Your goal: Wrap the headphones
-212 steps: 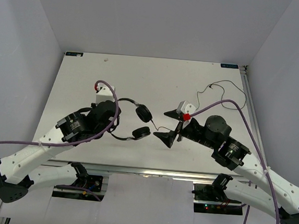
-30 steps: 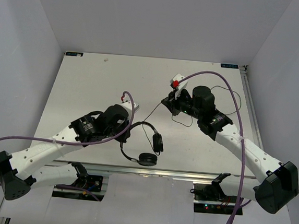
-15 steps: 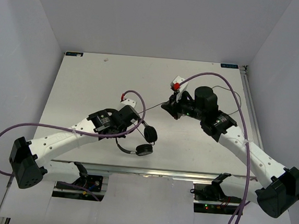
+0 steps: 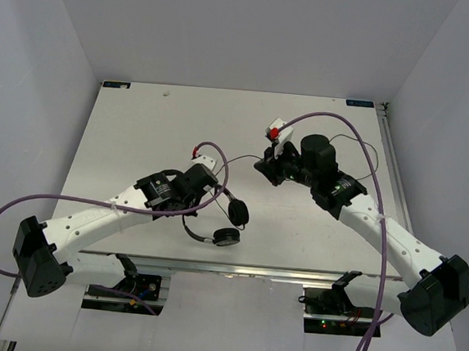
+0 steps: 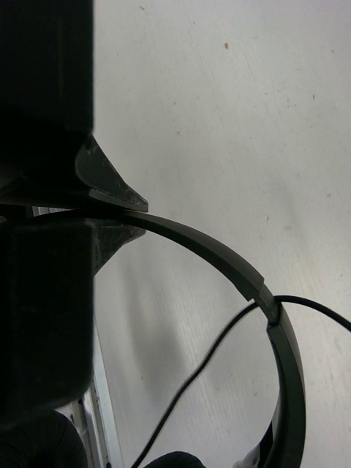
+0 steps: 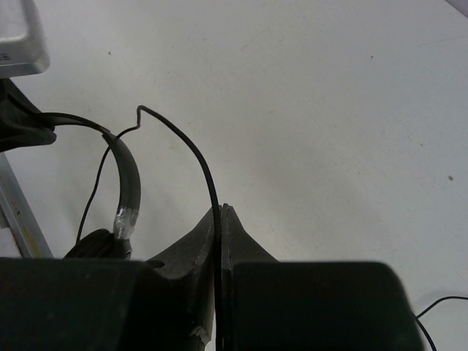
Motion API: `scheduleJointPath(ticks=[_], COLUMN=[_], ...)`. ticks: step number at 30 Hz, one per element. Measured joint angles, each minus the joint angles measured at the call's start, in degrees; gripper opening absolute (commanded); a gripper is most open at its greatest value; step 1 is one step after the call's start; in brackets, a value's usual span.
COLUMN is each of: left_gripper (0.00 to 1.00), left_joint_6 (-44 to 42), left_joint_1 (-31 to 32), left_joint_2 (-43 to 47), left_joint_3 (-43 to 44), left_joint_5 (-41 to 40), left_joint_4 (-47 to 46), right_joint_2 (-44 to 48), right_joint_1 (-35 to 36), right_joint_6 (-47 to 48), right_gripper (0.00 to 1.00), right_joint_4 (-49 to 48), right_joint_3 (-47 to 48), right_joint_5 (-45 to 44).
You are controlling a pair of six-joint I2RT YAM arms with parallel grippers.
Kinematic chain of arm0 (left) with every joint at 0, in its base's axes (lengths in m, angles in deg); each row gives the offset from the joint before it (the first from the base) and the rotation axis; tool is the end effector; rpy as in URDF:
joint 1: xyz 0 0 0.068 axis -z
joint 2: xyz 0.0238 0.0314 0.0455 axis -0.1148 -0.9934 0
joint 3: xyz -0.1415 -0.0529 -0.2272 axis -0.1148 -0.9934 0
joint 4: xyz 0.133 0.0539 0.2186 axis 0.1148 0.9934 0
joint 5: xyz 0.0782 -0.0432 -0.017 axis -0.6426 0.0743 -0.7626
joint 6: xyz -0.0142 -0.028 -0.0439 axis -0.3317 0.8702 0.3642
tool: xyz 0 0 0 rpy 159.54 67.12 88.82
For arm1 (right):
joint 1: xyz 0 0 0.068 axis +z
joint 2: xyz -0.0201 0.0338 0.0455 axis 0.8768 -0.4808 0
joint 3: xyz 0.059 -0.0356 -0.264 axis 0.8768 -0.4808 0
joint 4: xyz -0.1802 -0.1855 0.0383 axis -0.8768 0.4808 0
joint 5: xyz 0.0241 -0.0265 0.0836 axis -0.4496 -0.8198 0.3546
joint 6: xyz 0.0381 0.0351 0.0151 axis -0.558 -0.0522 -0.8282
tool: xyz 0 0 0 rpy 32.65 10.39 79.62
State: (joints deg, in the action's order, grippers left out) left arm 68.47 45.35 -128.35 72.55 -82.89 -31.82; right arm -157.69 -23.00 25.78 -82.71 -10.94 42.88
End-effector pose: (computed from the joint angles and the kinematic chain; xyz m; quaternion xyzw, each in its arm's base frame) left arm 0.1501 -0.1653 0.2834 0.1696 0.9338 0.0445 0.3118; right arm 0.2126 0.1796 0.3393 -0.3685 0.7090 0.2697 0.5373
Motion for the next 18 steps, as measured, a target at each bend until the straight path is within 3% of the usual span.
scheduleJointPath(ticks=[18], left_gripper=[0.0], left_joint_6=[-7.8], left_joint_1=[0.8], left_joint_2=[13.8], left_joint_3=[-3.4], left_joint_5=[20.1], left_joint_4=[-8.5], right_joint_2=[-9.6], right_joint_1=[-1.7], right_joint_6=[-1.0], right_gripper=[0.08], right_joint_4=[-2.9], right_joint_3=[0.7], right_joint_5=[-4.7])
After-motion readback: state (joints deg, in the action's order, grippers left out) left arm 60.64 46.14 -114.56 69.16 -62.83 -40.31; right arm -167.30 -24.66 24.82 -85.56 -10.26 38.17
